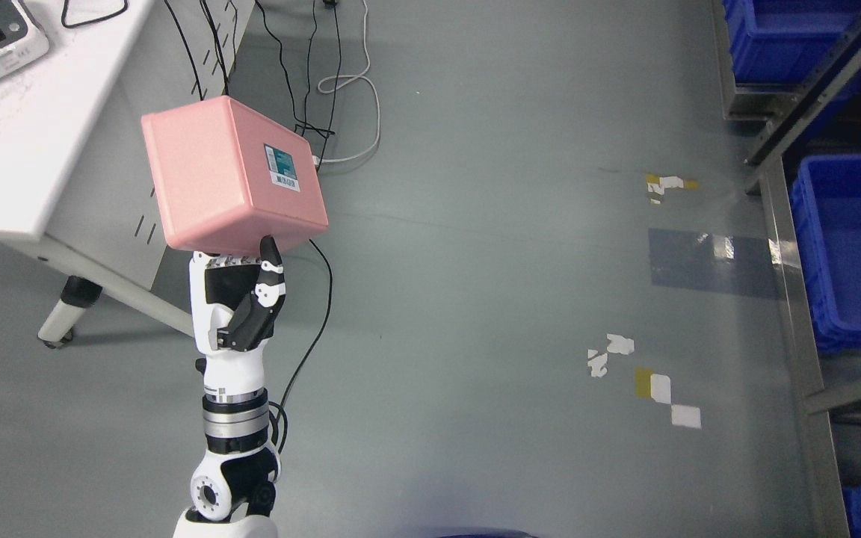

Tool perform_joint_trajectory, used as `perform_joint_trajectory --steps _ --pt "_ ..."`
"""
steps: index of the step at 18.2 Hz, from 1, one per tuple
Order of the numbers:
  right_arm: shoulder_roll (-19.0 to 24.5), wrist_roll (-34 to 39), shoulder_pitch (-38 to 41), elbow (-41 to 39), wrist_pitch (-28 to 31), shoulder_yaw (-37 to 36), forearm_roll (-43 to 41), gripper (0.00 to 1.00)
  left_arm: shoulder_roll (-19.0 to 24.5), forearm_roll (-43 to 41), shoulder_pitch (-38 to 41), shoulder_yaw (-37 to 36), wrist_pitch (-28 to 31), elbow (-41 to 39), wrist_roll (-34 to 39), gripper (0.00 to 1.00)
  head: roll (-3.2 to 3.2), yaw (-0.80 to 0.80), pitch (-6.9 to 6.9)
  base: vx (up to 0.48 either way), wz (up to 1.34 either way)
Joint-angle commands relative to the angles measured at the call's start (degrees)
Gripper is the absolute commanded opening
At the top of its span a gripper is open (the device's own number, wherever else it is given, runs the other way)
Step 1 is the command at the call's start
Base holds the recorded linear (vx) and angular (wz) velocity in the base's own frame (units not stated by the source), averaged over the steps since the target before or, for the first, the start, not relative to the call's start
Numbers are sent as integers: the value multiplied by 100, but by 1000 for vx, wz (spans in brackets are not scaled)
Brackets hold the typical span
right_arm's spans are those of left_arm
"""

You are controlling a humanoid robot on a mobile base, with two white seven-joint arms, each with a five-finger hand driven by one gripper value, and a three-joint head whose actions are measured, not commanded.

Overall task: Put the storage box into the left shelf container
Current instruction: 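Hold the pink box up in the left hand while turning away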

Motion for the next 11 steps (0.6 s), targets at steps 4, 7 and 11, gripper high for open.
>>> perform_joint_trajectory --steps 4,7,11 --pt "-100 -4 -26 -100 -2 0 -123 100 100 3 224 177 -27 -77 -52 2 0 0 0 569 11" --pt "-100 -5 -18 -100 -2 0 -123 100 100 12 277 142 -27 -77 -69 2 0 0 0 610 -172" --pt "-100 -5 -18 -100 -2 0 -123 100 100 12 383 81 -27 -68 -149 2 0 0 0 616 -341"
